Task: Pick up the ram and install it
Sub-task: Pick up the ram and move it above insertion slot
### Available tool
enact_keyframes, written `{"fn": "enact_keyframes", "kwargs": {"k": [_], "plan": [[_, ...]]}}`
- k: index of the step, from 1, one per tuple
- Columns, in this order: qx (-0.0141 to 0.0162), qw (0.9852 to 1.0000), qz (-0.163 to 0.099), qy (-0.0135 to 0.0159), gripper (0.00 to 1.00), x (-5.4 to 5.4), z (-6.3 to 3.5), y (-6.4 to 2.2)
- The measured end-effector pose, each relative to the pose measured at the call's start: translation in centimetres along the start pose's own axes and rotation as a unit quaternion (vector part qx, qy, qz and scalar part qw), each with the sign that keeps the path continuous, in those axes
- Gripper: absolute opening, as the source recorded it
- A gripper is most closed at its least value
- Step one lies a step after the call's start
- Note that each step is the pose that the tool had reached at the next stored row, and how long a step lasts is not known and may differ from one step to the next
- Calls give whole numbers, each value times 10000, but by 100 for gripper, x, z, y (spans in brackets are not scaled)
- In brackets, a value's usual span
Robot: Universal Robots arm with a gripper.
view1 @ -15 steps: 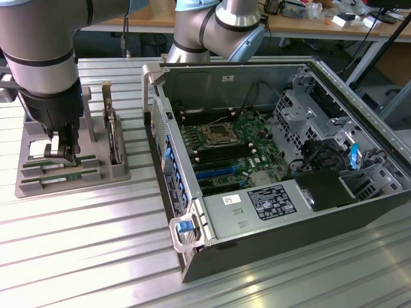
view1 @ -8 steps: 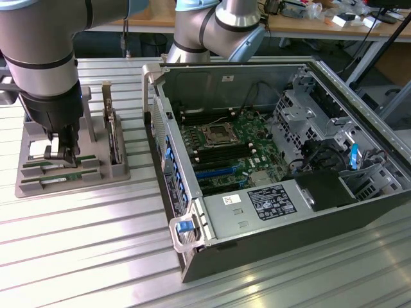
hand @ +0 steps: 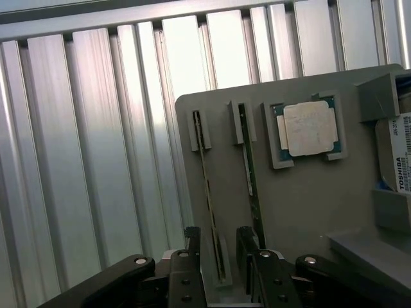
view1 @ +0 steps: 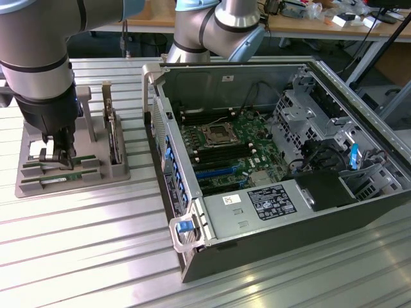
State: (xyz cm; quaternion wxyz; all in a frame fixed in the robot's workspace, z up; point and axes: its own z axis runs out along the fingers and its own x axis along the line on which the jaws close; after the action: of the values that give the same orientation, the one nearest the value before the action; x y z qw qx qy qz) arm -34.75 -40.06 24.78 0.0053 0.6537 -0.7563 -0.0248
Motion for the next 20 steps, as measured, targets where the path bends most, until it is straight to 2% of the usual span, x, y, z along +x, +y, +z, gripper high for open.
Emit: {"fn": "enact_keyframes", "kwargs": {"k": [20], "plan": [[0, 10000, -19, 1, 36, 41, 108, 156]]}}
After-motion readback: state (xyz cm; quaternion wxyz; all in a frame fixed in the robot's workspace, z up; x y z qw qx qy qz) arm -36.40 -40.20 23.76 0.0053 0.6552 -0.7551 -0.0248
